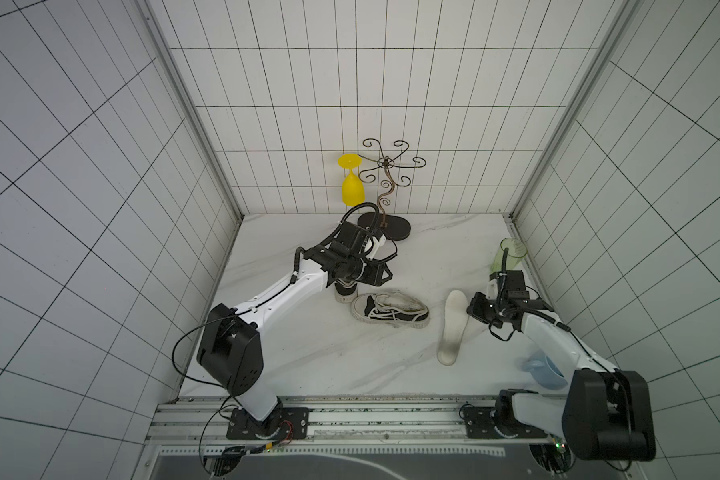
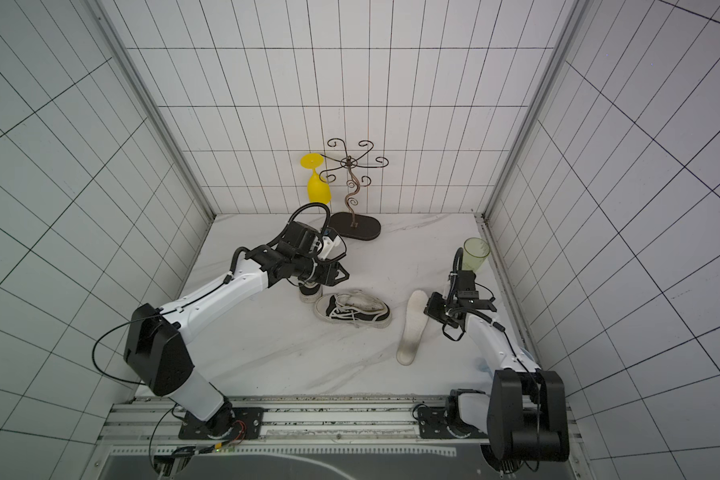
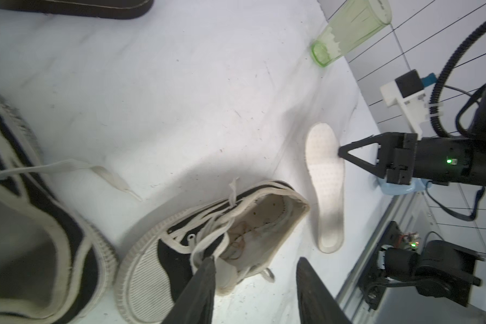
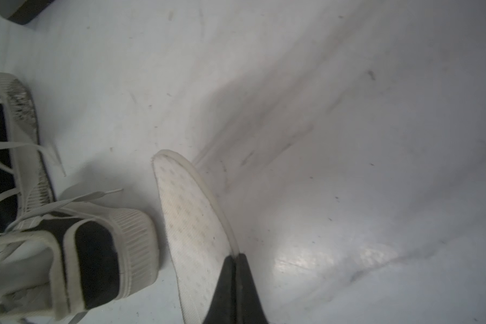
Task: Insert the insole into the shoe
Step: Pick up the insole from the center of the board.
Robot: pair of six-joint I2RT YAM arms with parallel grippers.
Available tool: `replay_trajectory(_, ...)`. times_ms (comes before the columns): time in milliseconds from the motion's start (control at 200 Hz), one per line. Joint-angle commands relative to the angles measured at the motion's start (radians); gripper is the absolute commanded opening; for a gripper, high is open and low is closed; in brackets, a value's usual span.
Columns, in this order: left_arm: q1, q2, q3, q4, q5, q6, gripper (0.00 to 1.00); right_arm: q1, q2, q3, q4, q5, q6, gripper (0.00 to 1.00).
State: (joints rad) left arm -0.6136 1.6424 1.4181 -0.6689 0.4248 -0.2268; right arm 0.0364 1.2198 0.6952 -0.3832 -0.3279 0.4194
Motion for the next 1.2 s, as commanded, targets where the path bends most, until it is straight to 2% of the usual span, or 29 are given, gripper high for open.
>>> replay_trajectory(0,-0.021,0.034,0.059,-0.058,0.063,0.152,0.5,0.087,-0.018,0.138,0.044,-0.039,-0.072,0.0)
replay_trajectory(100,-0.04,0.051,0.083,-0.081,0.066,0.23,0.52,0.15,-0.033,0.189,0.058,-0.036,-0.129,0.0)
replay_trajectory(235,-0.047,0.089,0.114,-0.094,0.055,0.302,0.55,0.198,-0.007,0.294,-0.046,-0.015,-0.201,0.0)
replay_trajectory(350,-0.047,0.139,0.17,-0.123,0.055,0.346,0.56,0.244,-0.022,0.315,-0.054,-0.028,-0.251,0.0)
replay_trajectory(495,-0.047,0.186,0.239,-0.159,0.088,0.354,0.57,0.299,-0.032,0.31,-0.031,-0.064,-0.276,0.0)
replay_trajectory(845,-0.058,0.176,0.211,-0.171,0.131,0.366,0.58,0.463,-0.009,0.344,-0.035,-0.004,-0.326,0.0)
replay_trajectory(930,-0.057,0.186,0.218,-0.191,0.152,0.372,0.54,0.476,-0.002,0.346,-0.031,0.014,-0.327,0.0)
replay_trajectory(1069,-0.061,0.185,0.206,-0.227,0.204,0.394,0.4,0.479,-0.001,0.359,-0.034,0.073,-0.339,0.0)
replay_trajectory(1194,-0.061,0.175,0.191,-0.217,0.218,0.38,0.39,0.479,0.006,0.362,-0.034,0.112,-0.351,0.0)
